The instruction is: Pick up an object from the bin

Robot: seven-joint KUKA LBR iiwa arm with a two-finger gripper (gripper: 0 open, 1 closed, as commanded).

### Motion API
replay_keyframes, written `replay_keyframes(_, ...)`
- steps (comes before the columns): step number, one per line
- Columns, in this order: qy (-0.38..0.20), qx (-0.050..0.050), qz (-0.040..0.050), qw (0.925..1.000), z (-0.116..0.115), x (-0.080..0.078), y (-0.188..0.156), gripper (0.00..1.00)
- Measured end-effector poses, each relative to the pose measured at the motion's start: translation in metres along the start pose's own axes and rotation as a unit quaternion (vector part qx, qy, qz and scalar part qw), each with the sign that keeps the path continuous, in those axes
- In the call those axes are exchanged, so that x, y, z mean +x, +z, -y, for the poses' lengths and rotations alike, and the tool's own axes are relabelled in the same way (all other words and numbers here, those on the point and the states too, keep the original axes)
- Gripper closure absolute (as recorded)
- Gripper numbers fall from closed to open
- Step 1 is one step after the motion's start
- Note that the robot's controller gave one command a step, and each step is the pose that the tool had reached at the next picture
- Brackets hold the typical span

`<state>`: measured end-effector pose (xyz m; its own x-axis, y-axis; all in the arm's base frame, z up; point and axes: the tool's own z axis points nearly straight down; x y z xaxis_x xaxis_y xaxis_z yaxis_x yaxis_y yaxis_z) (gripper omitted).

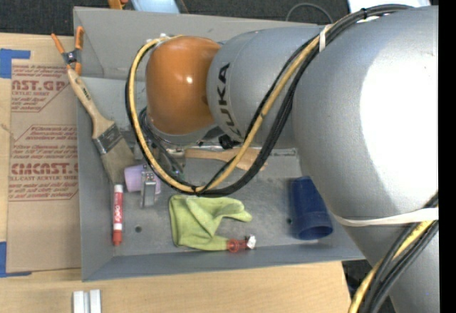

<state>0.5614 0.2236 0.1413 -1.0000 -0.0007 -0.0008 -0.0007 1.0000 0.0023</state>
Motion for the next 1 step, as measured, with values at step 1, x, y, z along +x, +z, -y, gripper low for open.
replay_keyframes(1,0.0,0.0,0.0,1.0,0.0,0.0,0.0,0.0)
